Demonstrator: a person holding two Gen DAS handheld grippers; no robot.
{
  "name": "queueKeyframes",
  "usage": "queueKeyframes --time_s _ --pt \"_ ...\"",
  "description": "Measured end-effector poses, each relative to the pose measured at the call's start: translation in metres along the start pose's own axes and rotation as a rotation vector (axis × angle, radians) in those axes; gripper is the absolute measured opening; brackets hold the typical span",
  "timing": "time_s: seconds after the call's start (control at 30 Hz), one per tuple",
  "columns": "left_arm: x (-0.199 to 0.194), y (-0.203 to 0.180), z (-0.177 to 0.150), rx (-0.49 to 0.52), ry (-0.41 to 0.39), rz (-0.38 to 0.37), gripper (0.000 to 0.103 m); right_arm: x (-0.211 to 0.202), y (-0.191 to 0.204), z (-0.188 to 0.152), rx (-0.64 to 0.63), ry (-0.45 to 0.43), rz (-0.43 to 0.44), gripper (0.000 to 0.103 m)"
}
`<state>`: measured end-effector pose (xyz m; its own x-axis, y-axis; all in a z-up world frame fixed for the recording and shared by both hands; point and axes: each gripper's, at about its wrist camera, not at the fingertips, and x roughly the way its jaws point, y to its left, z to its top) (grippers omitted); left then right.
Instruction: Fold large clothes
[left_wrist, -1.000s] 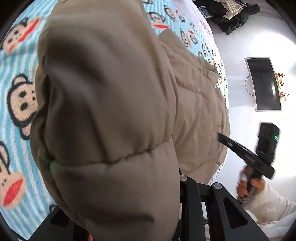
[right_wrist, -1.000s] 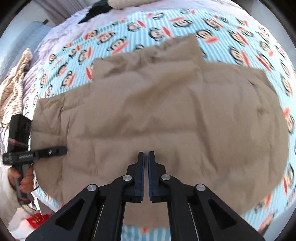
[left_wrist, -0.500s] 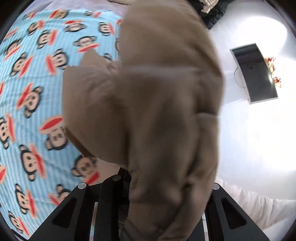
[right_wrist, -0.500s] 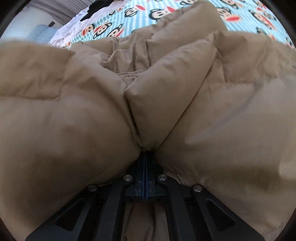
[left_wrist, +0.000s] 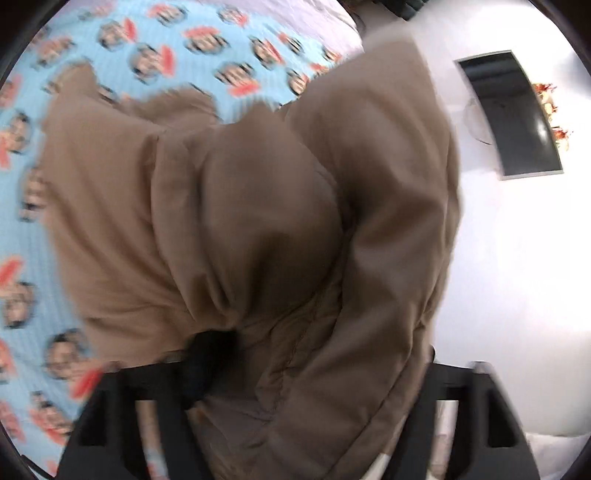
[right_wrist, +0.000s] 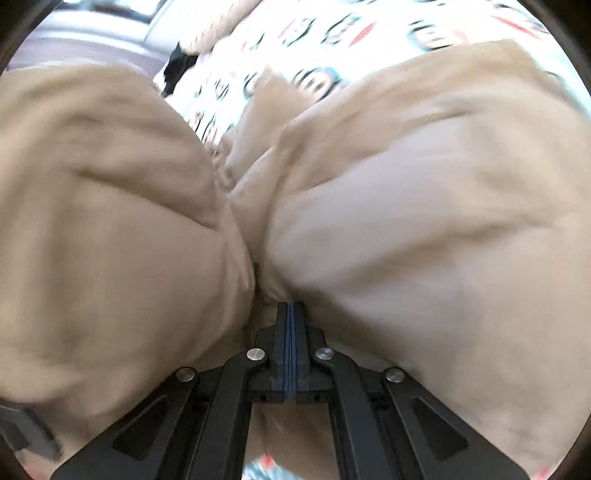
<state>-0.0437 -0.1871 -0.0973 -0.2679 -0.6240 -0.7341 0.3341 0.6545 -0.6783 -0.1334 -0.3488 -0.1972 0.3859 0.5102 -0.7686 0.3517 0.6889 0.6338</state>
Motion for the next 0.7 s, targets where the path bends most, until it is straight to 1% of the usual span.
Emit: queueKeyframes --time_s 0.03,0.1,0.17,0.2,0.27,0.33,0.37,0.4,0.43,0.47,0.5,0.53,0.57,0.6,0.63,0.67,0.7 --pt "0.009 -0.001 0.004 -0.002 0.007 -0.018 0.080 -0.014 -0.011 -0.004 0.023 -0.015 -0.002 0.000" --pt "0.036 -0.002 0.013 0.002 0.034 -0.101 0.080 -0.035 -0.029 -0.012 0.067 -0.043 -0.002 0.000" --pt "0.058 0.000 0.021 -0.021 0.055 -0.161 0.080 -0.057 -0.047 -0.023 0.116 -0.070 -0.016 0.001" --pt "0.066 0.001 0.024 -0.023 0.060 -0.172 0.080 -0.068 -0.057 -0.030 0.147 -0.082 -0.026 0.003" --pt "0.080 -0.001 0.033 -0.025 0.054 -0.150 0.080 -0.085 -0.068 -0.041 0.186 -0.096 -0.038 0.003" --pt "0.086 -0.004 0.040 -0.007 0.041 -0.114 0.080 -0.105 -0.074 -0.053 0.207 -0.114 -0.054 0.003" --pt "0.087 -0.010 0.038 0.005 0.035 -0.092 0.080 -0.114 -0.074 -0.059 0.208 -0.125 -0.056 0.004" --pt "0.086 -0.016 0.030 0.015 0.033 -0.078 0.080 -0.128 -0.074 -0.067 0.207 -0.147 -0.046 0.005" --pt "0.085 -0.020 0.034 0.026 0.031 -0.060 0.080 -0.137 -0.073 -0.072 0.206 -0.162 -0.032 0.009" --pt "0.085 -0.025 0.036 0.036 0.028 -0.043 0.080 -0.149 -0.072 -0.079 0.207 -0.180 -0.012 0.029" --pt "0.084 -0.032 0.035 0.042 0.026 -0.031 0.080 -0.159 -0.071 -0.084 0.207 -0.194 0.003 0.065" --pt "0.085 -0.042 0.032 0.050 0.024 -0.015 0.080 -0.168 -0.068 -0.089 0.201 -0.213 0.029 0.079" --pt "0.086 -0.050 0.031 0.059 0.021 0.001 0.080 -0.174 -0.061 -0.086 0.189 -0.220 0.068 0.083" --pt "0.085 -0.053 0.033 0.067 0.020 0.016 0.080 -0.176 -0.060 -0.088 0.178 -0.206 0.111 0.083" --pt "0.087 -0.059 0.032 0.081 0.021 0.040 0.080 -0.170 -0.050 -0.090 0.162 -0.182 0.156 0.083" --pt "0.086 -0.062 0.034 0.095 0.023 0.061 0.080 -0.163 -0.043 -0.087 0.144 -0.163 0.176 0.083" --pt "0.085 -0.059 0.040 0.110 0.024 0.081 0.080 -0.152 -0.036 -0.079 0.124 -0.136 0.177 0.082"
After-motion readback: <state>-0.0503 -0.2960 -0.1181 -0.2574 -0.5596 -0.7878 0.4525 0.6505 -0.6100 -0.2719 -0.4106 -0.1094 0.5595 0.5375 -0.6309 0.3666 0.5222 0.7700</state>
